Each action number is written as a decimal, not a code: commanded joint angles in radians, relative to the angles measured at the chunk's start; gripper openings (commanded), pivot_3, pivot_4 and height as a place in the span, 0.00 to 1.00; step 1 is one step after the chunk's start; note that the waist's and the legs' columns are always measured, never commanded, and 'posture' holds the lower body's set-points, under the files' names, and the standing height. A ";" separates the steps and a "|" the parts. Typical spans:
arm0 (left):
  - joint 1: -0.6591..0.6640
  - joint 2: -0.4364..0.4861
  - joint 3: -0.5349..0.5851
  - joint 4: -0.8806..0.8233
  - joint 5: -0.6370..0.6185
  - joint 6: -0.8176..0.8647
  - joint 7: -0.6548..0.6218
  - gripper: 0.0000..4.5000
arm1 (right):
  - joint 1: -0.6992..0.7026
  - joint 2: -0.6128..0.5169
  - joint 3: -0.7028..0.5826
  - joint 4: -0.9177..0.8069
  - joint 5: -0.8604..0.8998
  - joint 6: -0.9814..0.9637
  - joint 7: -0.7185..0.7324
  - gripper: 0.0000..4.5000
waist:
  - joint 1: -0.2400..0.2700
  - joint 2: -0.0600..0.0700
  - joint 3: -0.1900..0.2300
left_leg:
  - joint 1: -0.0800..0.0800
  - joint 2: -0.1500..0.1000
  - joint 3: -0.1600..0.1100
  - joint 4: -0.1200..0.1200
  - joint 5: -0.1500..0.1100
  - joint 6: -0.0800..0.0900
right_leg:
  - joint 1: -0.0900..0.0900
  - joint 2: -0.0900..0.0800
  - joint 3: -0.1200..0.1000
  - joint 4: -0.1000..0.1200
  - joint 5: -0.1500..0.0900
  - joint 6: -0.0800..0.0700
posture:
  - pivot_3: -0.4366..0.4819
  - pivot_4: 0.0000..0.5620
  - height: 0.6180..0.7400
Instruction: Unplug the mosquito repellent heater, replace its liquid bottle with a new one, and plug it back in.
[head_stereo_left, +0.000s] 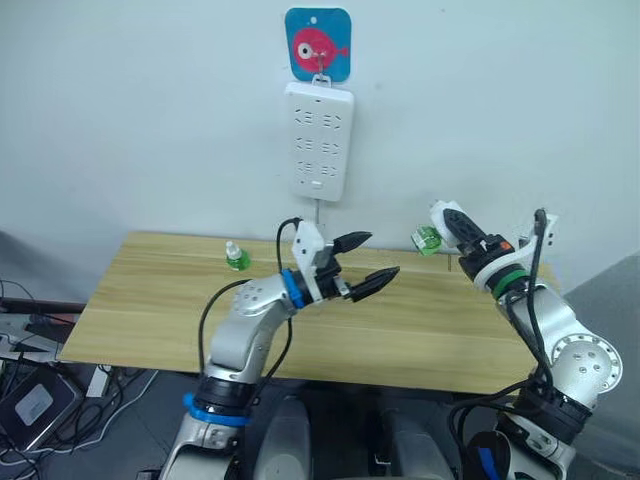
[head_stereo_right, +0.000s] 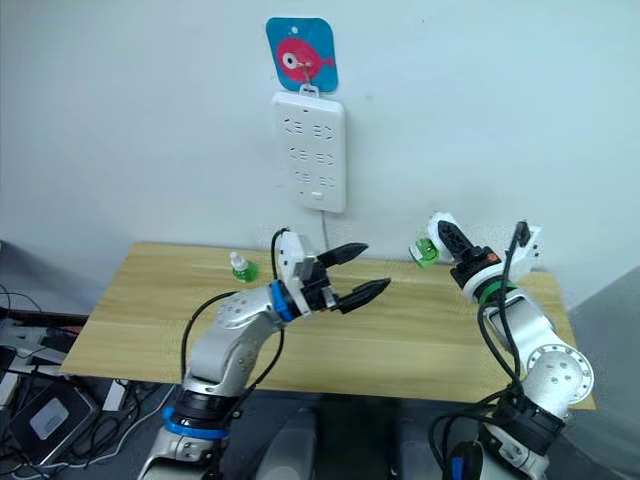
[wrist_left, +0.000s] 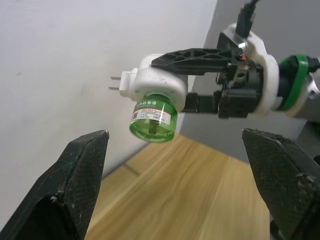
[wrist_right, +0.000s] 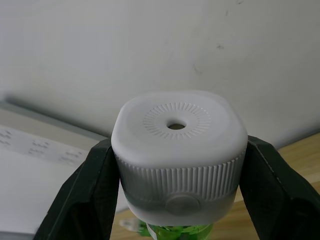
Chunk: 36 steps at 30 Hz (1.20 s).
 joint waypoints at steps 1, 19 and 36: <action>-0.025 -0.038 -0.038 0.026 0.017 -0.070 0.019 1.00 | 0.015 -0.047 0.037 -0.022 0.248 -0.064 -0.102 0.65 | -0.009 0.000 0.000 | 0.000 0.000 0.000 0.000 0.000 0.000 | 0.000 0.000 0.000 0.000 0.000 0.000 | 0.78 0.38 1.00; -0.132 -0.086 -0.056 0.219 0.040 -0.220 0.030 0.91 | 0.154 -0.261 0.319 -0.088 0.498 -0.351 -0.199 0.65 | -0.042 0.000 0.000 | -0.001 -0.001 0.000 0.000 0.000 0.001 | 0.000 0.001 0.001 -0.001 0.000 0.001 | 0.77 0.39 1.00; -0.127 -0.101 -0.071 0.228 0.032 -0.221 0.040 0.10 | 0.176 -0.324 0.408 -0.120 0.508 -0.465 -0.187 0.65 | -0.043 0.000 0.000 | -0.001 -0.001 0.000 0.000 0.000 0.001 | 0.000 0.001 0.001 -0.001 0.000 0.001 | 0.75 0.38 1.00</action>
